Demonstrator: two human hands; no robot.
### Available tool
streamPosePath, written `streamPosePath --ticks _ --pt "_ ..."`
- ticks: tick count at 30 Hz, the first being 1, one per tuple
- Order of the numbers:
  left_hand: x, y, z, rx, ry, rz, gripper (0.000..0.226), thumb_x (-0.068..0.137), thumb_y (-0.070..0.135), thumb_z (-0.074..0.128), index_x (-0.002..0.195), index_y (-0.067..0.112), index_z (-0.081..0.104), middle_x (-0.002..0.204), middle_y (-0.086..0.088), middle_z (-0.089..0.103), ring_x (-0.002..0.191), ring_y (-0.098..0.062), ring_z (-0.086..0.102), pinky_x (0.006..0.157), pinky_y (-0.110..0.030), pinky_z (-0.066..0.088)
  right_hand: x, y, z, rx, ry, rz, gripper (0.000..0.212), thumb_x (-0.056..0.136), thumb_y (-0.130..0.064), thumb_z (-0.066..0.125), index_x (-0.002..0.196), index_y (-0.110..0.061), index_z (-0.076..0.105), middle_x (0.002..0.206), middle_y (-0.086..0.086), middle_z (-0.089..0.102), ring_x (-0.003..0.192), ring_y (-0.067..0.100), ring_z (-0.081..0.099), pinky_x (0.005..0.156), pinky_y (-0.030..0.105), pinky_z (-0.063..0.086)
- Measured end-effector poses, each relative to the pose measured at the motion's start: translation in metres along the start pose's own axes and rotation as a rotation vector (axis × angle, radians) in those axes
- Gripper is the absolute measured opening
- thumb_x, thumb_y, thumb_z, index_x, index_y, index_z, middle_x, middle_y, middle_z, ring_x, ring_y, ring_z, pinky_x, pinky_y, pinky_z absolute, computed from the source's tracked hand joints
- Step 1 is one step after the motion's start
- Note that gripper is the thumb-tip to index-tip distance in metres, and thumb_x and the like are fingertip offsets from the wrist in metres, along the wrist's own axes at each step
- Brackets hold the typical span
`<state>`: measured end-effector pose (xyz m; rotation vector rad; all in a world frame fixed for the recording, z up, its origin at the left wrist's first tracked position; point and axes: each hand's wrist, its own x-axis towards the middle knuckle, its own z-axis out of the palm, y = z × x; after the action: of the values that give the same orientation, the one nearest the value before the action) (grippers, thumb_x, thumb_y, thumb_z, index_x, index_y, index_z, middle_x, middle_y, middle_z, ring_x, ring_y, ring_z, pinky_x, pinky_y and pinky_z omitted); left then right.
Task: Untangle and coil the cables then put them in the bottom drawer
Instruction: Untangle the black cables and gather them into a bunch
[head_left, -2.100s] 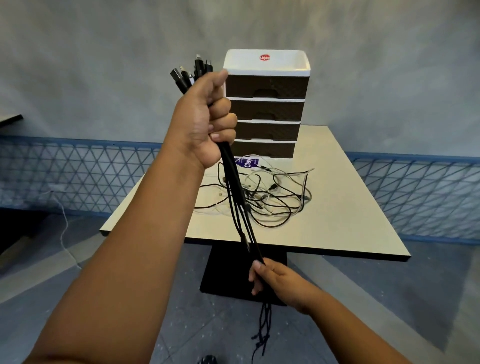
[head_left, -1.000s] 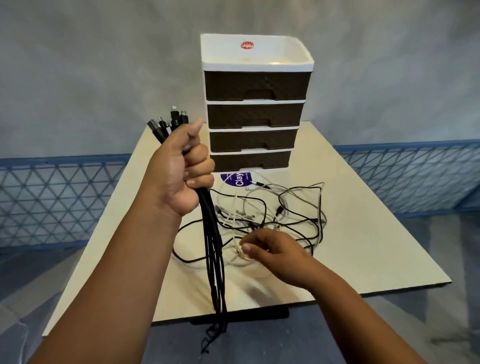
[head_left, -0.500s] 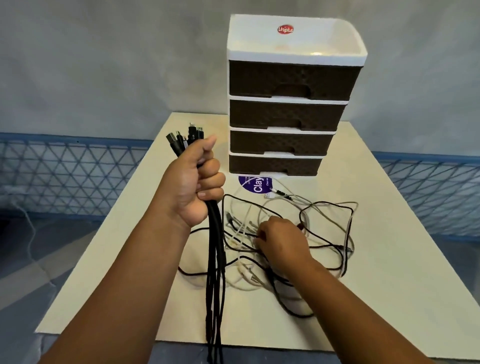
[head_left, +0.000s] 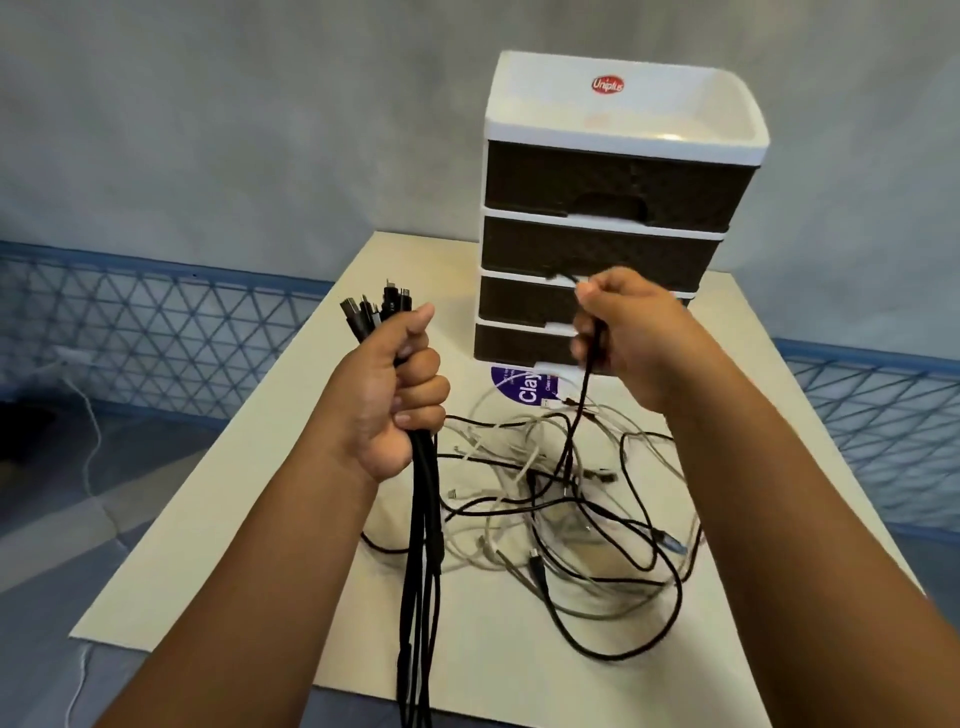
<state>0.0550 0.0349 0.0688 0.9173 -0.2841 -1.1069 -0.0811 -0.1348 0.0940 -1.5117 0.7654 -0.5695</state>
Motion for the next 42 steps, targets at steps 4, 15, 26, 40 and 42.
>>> streamPosePath --ticks 4,15,26,40,42 --pt "-0.003 0.0 0.002 -0.001 -0.002 0.006 0.046 0.097 0.036 0.05 0.054 0.024 0.037 0.04 0.01 0.02 0.03 -0.002 0.017 0.03 -0.013 0.011 -0.008 -0.031 -0.003 0.601 -0.139 -0.243 0.014 0.103 -0.019 0.044 0.089 -0.019 0.048 0.065 -0.001 0.044 0.052 0.012 0.041 0.056 0.026 0.034" --pt "-0.011 -0.01 0.008 0.022 0.015 0.09 0.042 0.072 0.057 0.067 0.076 0.016 0.059 0.048 0.008 0.025 0.035 -0.002 0.021 0.033 -0.015 0.018 -0.075 0.014 0.058 0.212 -0.05 -0.343 0.011 0.099 -0.013 0.054 0.088 -0.011 0.052 0.06 0.004 0.037 0.051 0.012 0.028 0.046 0.026 0.022" --pt "-0.014 -0.02 0.01 0.055 0.12 0.166 0.027 0.088 0.034 0.068 0.066 0.02 0.065 0.055 0.006 0.03 0.044 -0.005 0.024 0.049 -0.022 0.016 -0.094 0.058 0.098 -0.132 -0.098 -0.463 0.012 0.088 -0.03 0.059 0.082 -0.021 0.053 0.075 0.002 0.064 0.072 0.022 0.06 0.071 0.054 0.051" --pt "-0.011 0.027 -0.015 -0.32 -0.105 0.18 0.04 0.098 0.049 0.045 0.068 0.022 0.041 0.046 0.009 0.036 0.037 -0.001 0.039 0.034 -0.01 0.034 -0.109 0.17 0.049 -0.862 -0.187 -0.621 0.022 0.1 -0.035 0.048 0.109 -0.022 0.062 0.112 -0.005 0.055 0.107 0.011 0.051 0.089 0.017 0.037" --pt "-0.009 0.027 -0.019 -0.311 -0.102 0.187 0.04 0.098 0.047 0.045 0.068 0.021 0.042 0.044 0.008 0.03 0.033 -0.003 0.03 0.031 -0.011 0.024 -0.096 0.164 0.039 -0.912 -0.084 -0.592 0.019 0.096 -0.029 0.054 0.108 -0.022 0.068 0.106 -0.004 0.055 0.103 0.015 0.053 0.085 0.016 0.036"
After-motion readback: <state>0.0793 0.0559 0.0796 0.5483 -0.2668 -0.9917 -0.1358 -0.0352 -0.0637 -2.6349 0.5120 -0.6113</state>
